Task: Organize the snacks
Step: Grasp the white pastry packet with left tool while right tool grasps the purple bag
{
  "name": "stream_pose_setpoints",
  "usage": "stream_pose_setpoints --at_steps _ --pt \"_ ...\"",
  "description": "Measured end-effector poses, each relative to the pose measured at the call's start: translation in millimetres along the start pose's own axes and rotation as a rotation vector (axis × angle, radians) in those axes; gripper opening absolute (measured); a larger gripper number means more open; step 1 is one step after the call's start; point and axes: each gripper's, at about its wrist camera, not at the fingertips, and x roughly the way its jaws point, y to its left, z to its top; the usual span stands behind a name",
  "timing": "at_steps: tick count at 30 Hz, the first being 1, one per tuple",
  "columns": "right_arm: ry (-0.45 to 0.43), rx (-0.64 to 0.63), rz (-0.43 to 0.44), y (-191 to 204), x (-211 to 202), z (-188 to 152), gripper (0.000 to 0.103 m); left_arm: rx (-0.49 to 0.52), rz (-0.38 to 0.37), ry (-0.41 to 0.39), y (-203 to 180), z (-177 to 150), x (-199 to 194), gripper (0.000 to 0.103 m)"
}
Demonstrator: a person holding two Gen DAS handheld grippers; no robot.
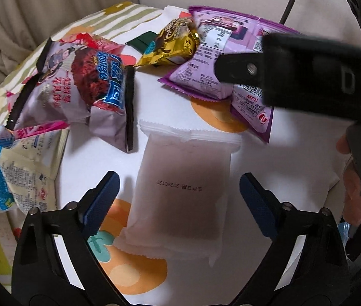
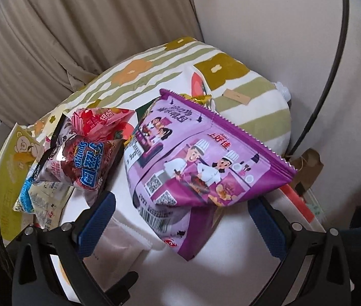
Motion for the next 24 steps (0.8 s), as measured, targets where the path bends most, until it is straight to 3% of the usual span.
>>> stream_pose_setpoints --at_steps 3,5,8,10,13,17,24 --pt "-0.010 0.006 0.012 -0.3 3.9 2.6 0.103 0.001 -0.005 0.008 -0.7 0.0 3.2 0.083" --pt "-0.013 0.006 0.016 0.6 6.7 4.3 0.103 0.001 -0.007 0.025 -0.2 -3.1 5.2 0.071" --pt "-0.016 -0.003 0.011 4.0 11.2 6.6 0.103 -0.002 -0.021 0.030 -2.3 -5.8 10.0 0.064" --pt "-0.017 -0.002 0.012 5.2 13.7 7.8 0.103 0.004 -0.021 0.031 -3.4 -6.2 9.6 0.063" --pt "-0.019 -0.003 0.012 6.1 17.2 8.8 0.087 0.005 -0.028 0.032 -0.4 -7.5 7.7 0.062" --pt "-0.024 -0.011 0.026 6.3 17.1 9.9 0.076 0.002 -0.032 0.036 2.4 -12.2 4.5 0.062" --pt "-0.034 -0.012 0.030 3.7 9.0 7.4 0.068 -0.018 -0.040 0.052 12.8 -15.1 1.8 0.061"
